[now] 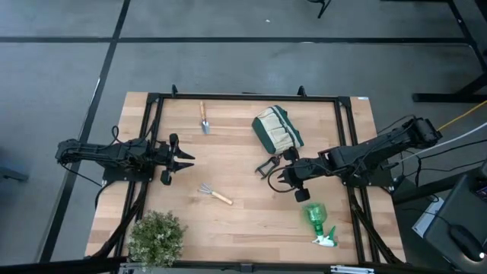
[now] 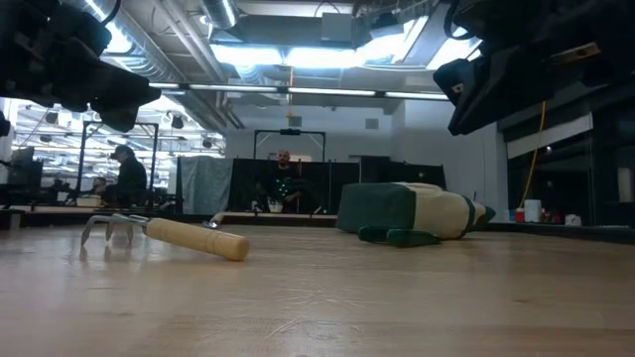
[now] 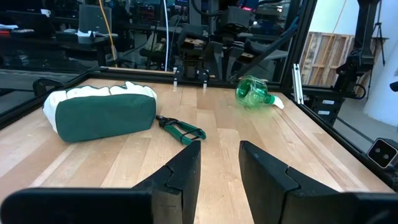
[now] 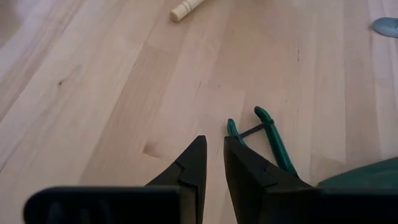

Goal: Pick & Place Garden tools in Gardening bag
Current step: Prepare the white bag

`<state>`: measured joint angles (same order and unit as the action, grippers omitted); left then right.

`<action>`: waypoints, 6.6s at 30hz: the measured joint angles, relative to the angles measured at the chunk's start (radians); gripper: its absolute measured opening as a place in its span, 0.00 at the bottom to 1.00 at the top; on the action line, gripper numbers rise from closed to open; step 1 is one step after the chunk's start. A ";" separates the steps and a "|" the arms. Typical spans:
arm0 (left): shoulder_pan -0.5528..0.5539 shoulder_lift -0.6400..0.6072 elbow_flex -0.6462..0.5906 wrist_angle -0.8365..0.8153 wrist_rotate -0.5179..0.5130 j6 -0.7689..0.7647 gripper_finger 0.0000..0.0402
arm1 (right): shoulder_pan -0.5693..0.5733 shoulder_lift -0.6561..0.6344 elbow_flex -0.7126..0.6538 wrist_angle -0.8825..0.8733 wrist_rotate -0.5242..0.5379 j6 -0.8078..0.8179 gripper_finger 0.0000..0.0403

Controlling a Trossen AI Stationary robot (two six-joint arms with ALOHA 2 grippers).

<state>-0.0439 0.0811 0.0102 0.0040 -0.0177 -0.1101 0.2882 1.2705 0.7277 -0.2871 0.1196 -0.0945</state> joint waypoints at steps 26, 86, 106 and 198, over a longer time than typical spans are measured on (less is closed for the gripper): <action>0.000 0.000 0.000 0.000 0.000 0.000 0.26 | -0.312 -0.035 0.194 -0.286 0.137 0.908 0.15; 0.000 0.000 0.000 0.000 0.000 0.000 0.26 | -1.109 0.165 0.045 -0.113 -0.597 0.453 0.60; 0.000 0.000 0.000 0.000 0.000 0.000 0.26 | -1.152 0.350 0.044 0.006 -0.775 0.420 0.57; 0.000 0.000 0.000 0.000 -0.008 0.000 0.26 | -0.968 0.304 0.527 -0.566 -0.470 0.068 0.00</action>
<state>-0.0437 0.0811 0.0101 0.0044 -0.0254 -0.1101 -0.6798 1.5740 1.2549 -0.8532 -0.3507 -0.0261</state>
